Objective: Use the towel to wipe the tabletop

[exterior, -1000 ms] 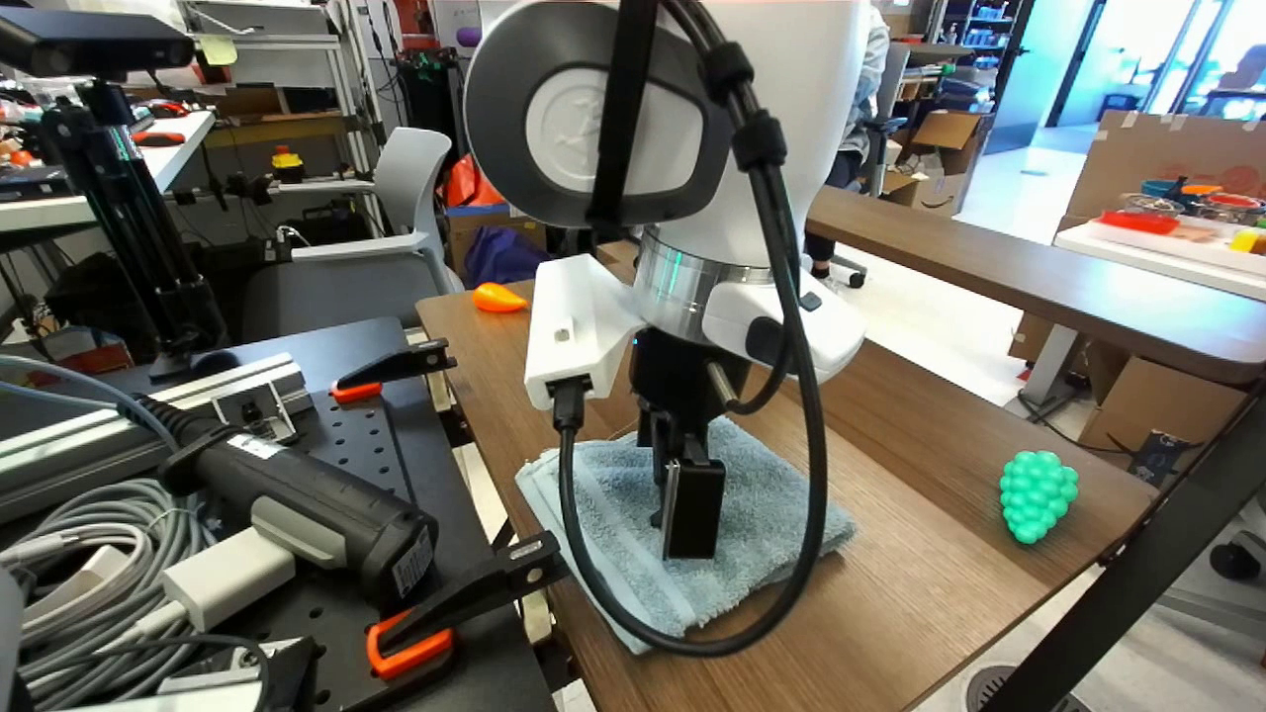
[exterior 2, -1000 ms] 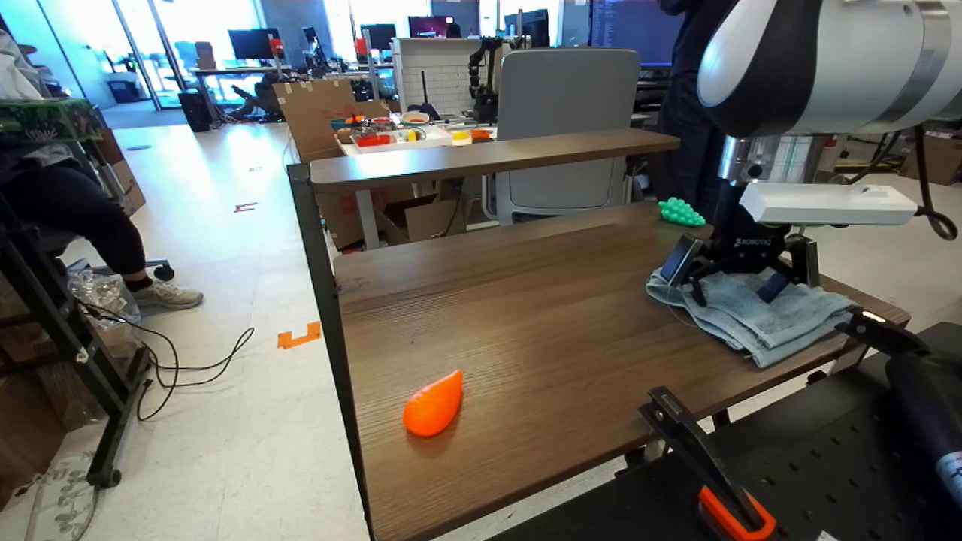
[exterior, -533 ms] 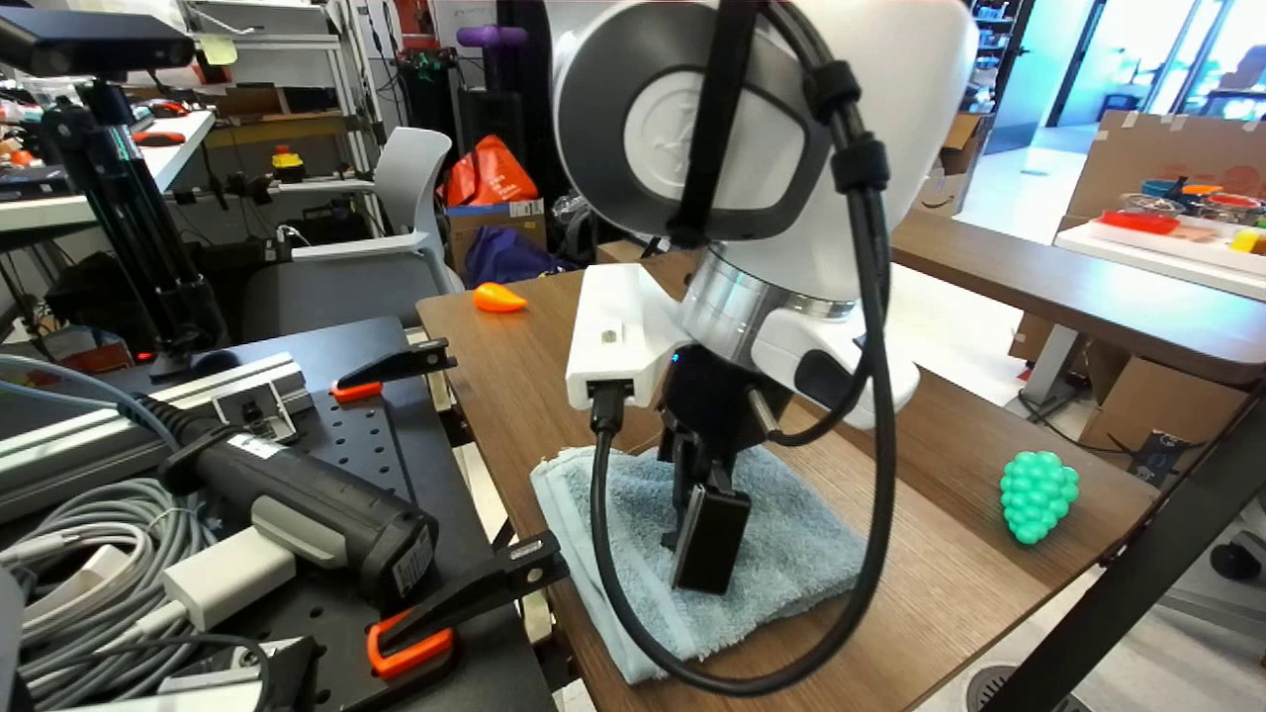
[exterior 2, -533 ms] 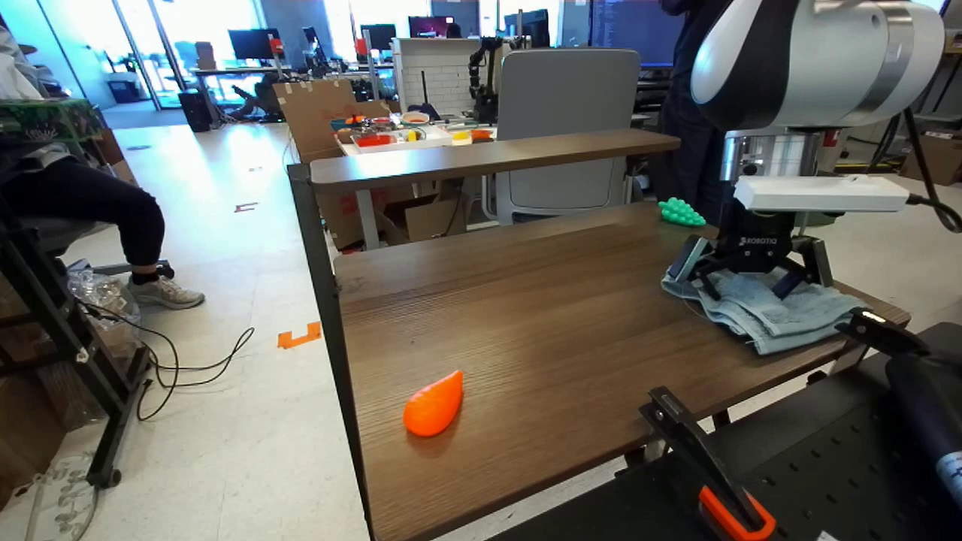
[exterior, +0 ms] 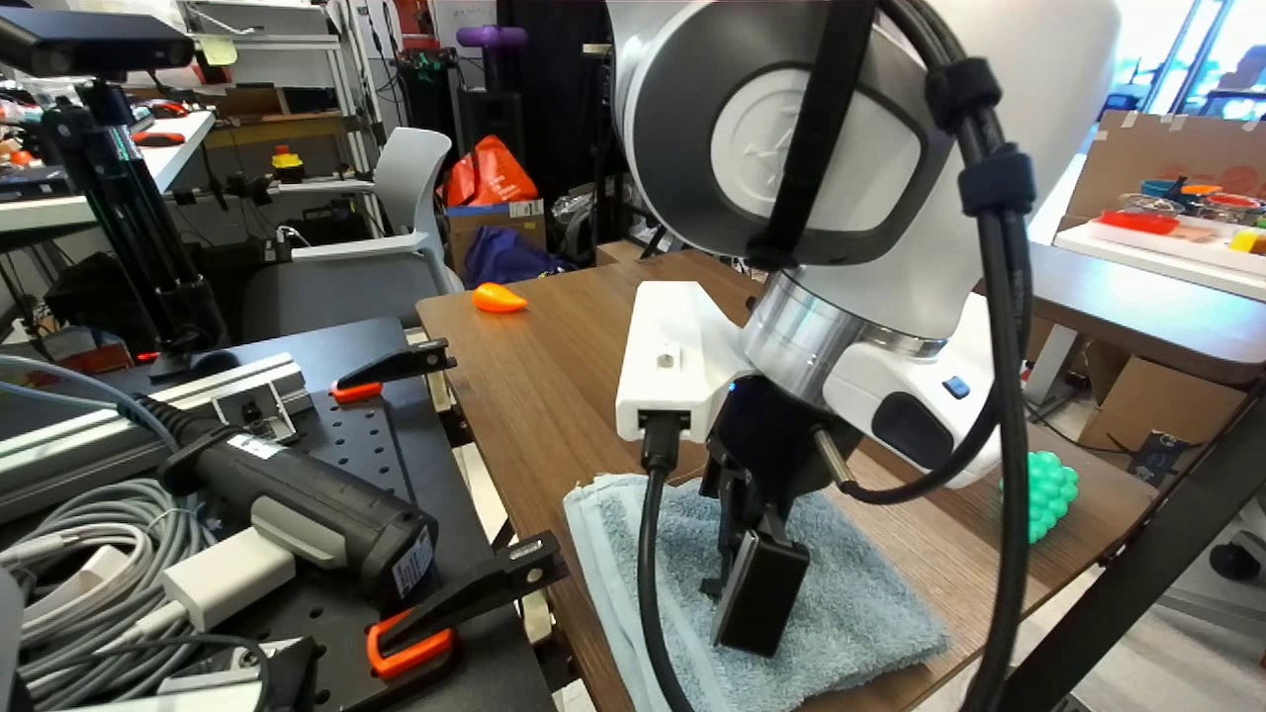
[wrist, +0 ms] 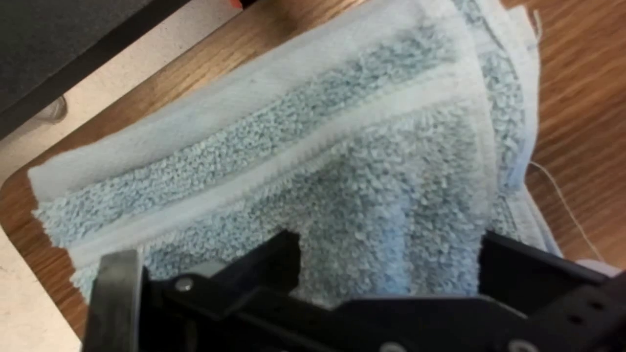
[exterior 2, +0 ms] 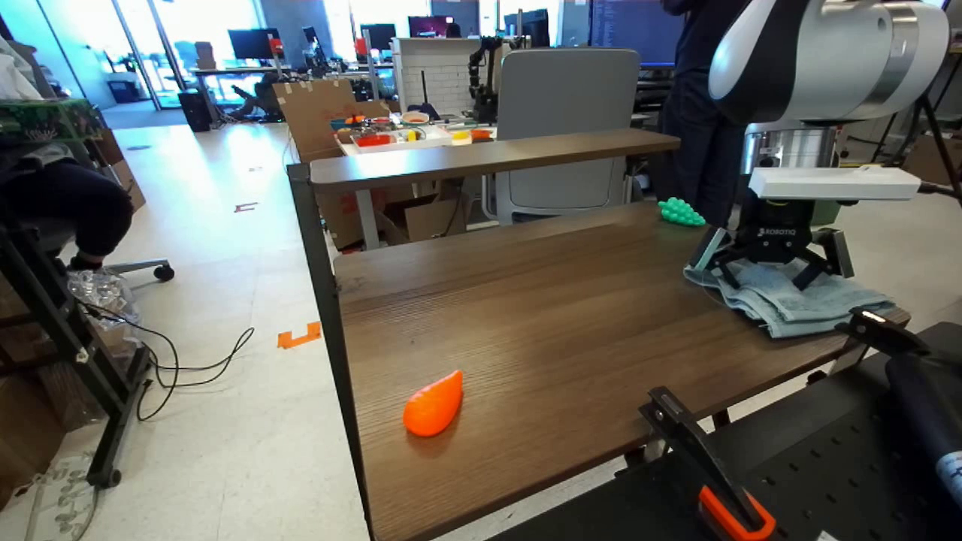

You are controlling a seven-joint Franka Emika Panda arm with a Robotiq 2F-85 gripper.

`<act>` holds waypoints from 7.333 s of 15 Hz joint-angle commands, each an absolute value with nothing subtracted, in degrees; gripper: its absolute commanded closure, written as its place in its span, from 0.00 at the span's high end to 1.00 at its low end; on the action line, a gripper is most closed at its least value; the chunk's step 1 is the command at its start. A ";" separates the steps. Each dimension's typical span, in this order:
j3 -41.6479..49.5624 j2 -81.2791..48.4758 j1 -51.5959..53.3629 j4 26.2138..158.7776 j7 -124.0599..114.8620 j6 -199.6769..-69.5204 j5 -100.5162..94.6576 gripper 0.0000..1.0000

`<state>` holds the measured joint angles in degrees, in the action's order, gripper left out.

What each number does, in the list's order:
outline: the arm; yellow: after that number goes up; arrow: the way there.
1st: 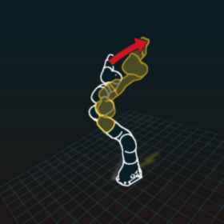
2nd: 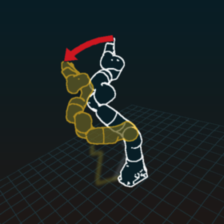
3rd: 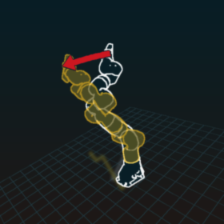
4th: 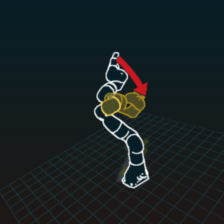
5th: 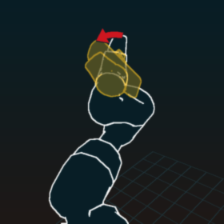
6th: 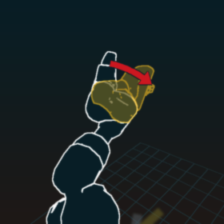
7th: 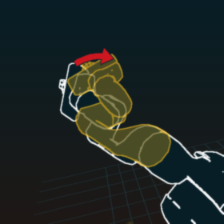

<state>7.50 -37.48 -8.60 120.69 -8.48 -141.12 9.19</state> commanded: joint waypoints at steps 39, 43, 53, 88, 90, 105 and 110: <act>5.25 -50.52 1.74 102.50 -21.26 -160.69 16.28 1.00; -1.74 -50.00 2.31 102.12 -17.07 -160.03 16.55 1.00; -12.73 -51.34 3.68 99.71 -10.77 -163.06 17.20 1.00; -6.11 -42.59 4.06 110.66 -7.66 -145.16 12.04 1.00; -6.14 -41.14 3.61 113.64 -7.39 -147.19 12.31 1.00; 5.55 -38.13 11.77 125.99 -14.27 -155.67 0.60 1.00; 13.61 -36.29 14.51 134.69 -18.26 -160.87 -6.92 1.00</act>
